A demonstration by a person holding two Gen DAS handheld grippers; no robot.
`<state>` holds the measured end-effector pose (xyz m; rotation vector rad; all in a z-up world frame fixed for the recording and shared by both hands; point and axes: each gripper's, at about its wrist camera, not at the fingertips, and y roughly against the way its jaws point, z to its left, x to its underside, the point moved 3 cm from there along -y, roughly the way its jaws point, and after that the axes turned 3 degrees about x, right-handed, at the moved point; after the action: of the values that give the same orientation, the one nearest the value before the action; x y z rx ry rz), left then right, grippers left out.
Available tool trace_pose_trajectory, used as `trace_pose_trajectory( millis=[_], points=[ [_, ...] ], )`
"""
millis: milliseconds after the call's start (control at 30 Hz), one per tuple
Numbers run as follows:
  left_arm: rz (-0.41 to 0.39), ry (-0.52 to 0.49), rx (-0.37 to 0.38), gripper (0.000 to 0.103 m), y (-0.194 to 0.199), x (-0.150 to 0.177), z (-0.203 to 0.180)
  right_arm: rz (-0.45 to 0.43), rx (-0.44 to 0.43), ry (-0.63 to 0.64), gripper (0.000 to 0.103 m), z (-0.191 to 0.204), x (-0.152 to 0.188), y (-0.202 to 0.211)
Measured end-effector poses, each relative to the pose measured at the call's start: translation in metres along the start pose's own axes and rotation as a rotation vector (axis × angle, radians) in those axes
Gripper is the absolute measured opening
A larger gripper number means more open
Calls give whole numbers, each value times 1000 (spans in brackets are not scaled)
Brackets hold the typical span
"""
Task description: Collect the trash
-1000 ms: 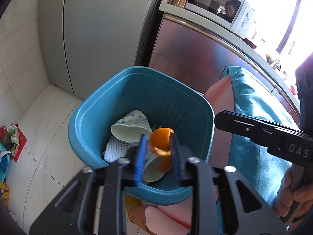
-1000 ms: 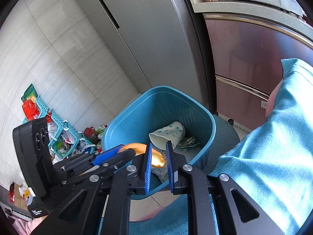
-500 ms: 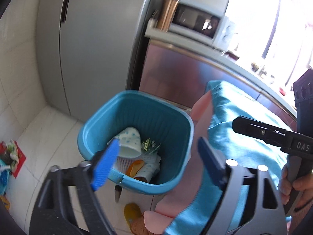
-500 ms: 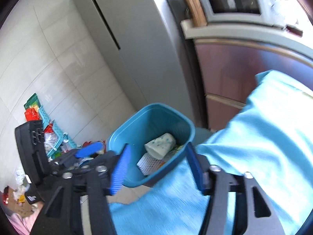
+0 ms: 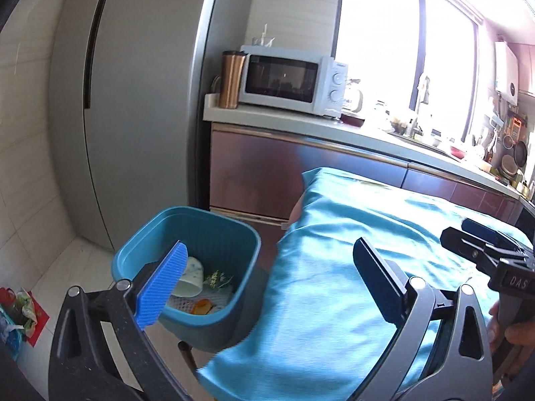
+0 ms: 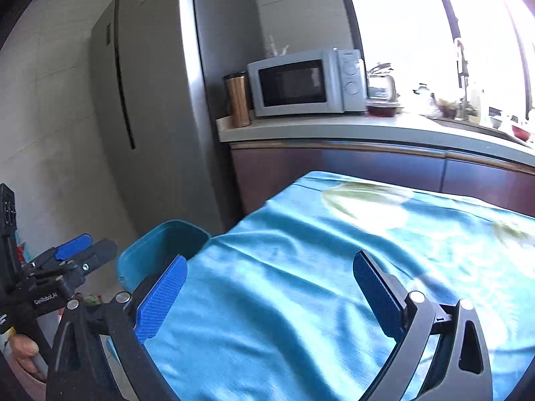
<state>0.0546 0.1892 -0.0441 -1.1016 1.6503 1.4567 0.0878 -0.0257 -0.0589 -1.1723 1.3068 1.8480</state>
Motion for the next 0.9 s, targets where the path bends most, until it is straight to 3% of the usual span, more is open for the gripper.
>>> trace_pose_trajectory(
  millis=[167,367,900],
  points=[
    [-29,-52,50,97,8,5,-42,-74,143,-27,96,-35,16,35],
    [-38,-90,86,97,7,14,-81,-129,241,-73,96,-69,30,61],
    [-75,-137,101,97,14,30,-113,-158,299,-82,96,-84,50,90]
  ],
)
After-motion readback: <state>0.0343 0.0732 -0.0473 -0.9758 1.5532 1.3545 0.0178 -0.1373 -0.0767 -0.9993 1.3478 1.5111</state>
